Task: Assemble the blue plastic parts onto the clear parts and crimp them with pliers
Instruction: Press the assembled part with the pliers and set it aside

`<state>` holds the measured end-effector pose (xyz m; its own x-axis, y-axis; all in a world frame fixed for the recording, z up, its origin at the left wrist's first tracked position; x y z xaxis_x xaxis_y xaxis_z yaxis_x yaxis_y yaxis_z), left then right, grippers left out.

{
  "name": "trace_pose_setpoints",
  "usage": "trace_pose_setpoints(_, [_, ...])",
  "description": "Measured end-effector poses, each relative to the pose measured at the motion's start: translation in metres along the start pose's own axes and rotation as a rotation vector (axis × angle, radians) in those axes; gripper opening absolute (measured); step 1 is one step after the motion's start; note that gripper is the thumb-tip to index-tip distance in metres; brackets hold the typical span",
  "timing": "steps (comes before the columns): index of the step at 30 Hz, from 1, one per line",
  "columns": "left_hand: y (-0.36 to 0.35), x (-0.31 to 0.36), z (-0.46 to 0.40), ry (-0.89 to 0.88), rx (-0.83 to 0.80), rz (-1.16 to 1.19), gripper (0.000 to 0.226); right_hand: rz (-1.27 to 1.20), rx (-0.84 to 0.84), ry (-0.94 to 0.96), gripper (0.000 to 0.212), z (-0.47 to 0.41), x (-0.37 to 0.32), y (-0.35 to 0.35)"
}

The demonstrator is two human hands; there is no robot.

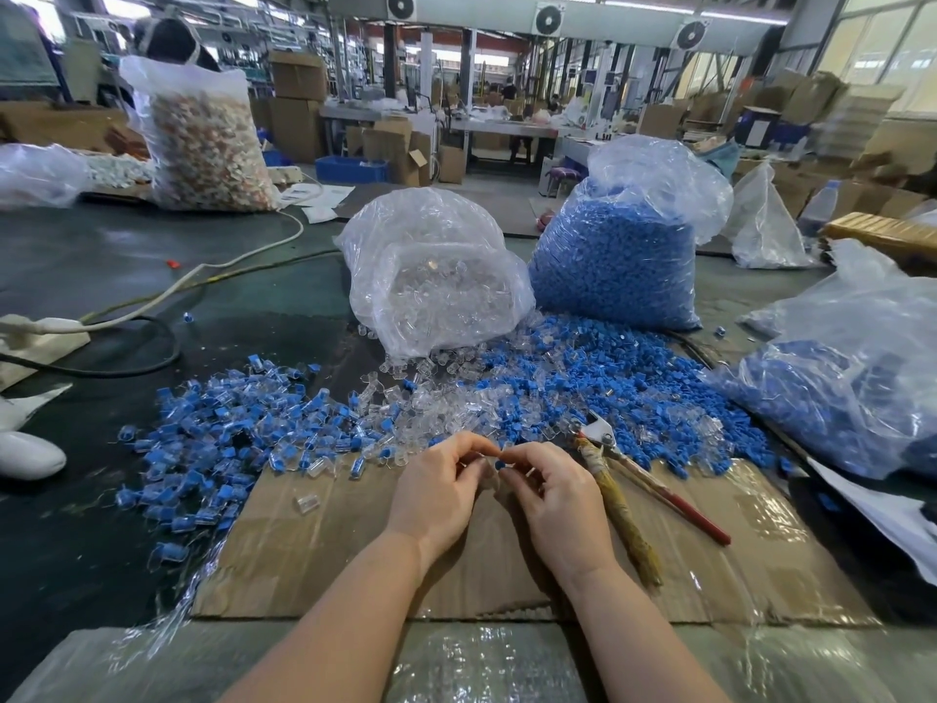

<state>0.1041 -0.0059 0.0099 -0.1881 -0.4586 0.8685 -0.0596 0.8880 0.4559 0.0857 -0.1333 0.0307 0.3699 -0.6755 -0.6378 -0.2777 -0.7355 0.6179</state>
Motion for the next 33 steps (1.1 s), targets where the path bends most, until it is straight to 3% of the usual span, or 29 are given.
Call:
trace_pose_setpoints(5, [0.0, 0.0, -0.001, 0.0, 0.004, -0.002, 0.015, 0.016, -0.018, 0.009, 0.008, 0.0, 0.0, -0.001])
trace_pose_setpoints(12, [0.002, 0.002, -0.001, 0.019, 0.014, 0.006, 0.021, 0.034, -0.05, 0.005, 0.01, 0.001, -0.004, -0.002])
trace_pose_setpoints(16, [0.003, 0.002, -0.002, 0.036, 0.016, 0.046, 0.017, 0.197, 0.03, -0.007, 0.017, 0.0, -0.006, 0.013])
trace_pose_setpoints(19, [0.005, 0.001, -0.003, 0.041, 0.027, 0.071, 0.017, 0.522, 0.048, -0.23, 0.04, 0.001, 0.014, 0.033])
trace_pose_setpoints(21, [0.005, -0.001, -0.005, 0.05, 0.032, 0.093, 0.013, 0.74, -0.105, -0.455, 0.062, 0.008, 0.043, 0.042])
trace_pose_setpoints(24, [0.004, -0.001, -0.008, 0.066, 0.02, 0.11, 0.01, 0.792, -0.29, -0.702, 0.083, 0.026, 0.076, 0.052])
trace_pose_setpoints(27, [0.003, -0.001, -0.01, 0.092, 0.004, 0.14, 0.012, 0.797, -0.311, -0.725, 0.08, 0.032, 0.081, 0.058])
trace_pose_setpoints(33, [0.007, -0.005, -0.013, 0.19, 0.018, 0.258, 0.011, 0.904, -0.226, -0.467, 0.043, 0.016, 0.053, 0.06])
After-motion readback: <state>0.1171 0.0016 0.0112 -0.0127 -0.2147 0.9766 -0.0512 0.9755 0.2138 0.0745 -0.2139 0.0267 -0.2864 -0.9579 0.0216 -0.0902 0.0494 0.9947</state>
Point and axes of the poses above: each hand's wrist, its own z-axis away from the middle knuckle, its own y-axis out of the back of the hand, x = y × z, the point moved 9 cm from there along -z, towards the middle knuckle, and after that the axes turned 1 degree about y, right-handed, at the moved point
